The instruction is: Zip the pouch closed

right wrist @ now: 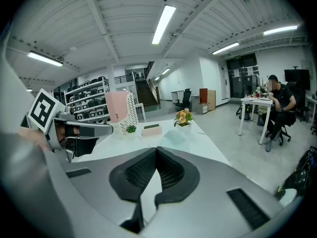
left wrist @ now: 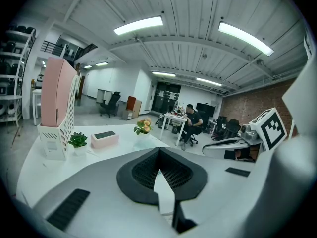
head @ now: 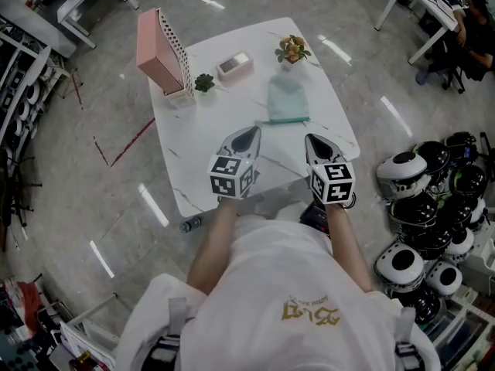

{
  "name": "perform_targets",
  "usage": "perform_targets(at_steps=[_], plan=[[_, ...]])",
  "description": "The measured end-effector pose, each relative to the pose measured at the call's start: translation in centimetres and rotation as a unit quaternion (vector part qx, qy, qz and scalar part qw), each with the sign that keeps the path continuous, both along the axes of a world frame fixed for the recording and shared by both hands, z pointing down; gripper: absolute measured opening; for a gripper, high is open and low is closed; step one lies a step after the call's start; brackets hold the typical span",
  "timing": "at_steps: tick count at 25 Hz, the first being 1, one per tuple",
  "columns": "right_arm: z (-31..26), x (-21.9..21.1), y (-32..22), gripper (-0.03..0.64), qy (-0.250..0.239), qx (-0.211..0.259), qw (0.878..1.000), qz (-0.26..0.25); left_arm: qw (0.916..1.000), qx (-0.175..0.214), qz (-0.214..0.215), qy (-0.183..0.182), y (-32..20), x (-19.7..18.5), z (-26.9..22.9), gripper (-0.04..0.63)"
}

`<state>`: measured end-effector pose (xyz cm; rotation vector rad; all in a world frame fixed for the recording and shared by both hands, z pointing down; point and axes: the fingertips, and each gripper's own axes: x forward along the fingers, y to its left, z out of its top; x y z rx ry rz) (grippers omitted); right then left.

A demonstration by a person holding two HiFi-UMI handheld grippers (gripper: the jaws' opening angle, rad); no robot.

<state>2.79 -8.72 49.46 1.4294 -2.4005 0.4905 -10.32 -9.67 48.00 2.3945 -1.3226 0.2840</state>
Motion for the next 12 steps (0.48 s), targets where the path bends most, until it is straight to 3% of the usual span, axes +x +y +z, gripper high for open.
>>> perform_targets(at_steps=[12], plan=[[0.23,-0.17,0.12,0.012,-0.004,-0.004,1.0,0.003,1.0,-0.003,-0.001,0.0,0.05,-0.3,0.34,0.017]])
